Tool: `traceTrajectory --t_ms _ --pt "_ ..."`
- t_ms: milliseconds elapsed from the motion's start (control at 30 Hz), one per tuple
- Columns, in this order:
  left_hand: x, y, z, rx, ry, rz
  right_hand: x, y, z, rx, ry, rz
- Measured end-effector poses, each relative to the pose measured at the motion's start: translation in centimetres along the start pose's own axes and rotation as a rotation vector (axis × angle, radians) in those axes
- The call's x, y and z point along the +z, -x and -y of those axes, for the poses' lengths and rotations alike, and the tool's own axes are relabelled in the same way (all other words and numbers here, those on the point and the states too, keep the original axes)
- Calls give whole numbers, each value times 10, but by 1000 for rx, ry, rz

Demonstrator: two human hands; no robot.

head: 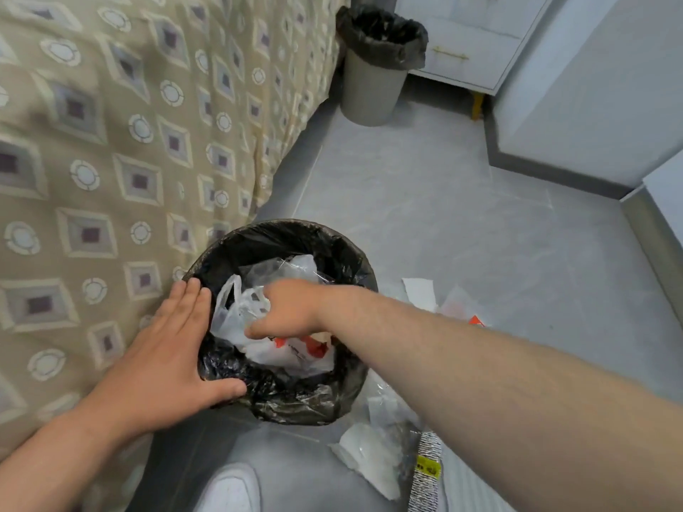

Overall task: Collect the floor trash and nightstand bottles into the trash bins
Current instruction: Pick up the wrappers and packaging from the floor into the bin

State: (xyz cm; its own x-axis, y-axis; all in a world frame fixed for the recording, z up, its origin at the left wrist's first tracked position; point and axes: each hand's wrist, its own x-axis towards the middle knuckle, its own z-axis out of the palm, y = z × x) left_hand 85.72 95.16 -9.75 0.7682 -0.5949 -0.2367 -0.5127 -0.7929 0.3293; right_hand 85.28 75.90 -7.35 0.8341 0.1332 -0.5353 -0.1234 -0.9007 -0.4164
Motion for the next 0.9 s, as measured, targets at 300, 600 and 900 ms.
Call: traceTrajectory --t_ms 300,600,900 --pt "-97 -27 -134 604 -35 -200 -79 199 -100 82 -388 -522" --pt "-23 -60 -292 864 52 44 108 269 -283 738 -582 -511" --pt "164 -47 -277 410 371 73 240 242 -316 1107 -507 -58"
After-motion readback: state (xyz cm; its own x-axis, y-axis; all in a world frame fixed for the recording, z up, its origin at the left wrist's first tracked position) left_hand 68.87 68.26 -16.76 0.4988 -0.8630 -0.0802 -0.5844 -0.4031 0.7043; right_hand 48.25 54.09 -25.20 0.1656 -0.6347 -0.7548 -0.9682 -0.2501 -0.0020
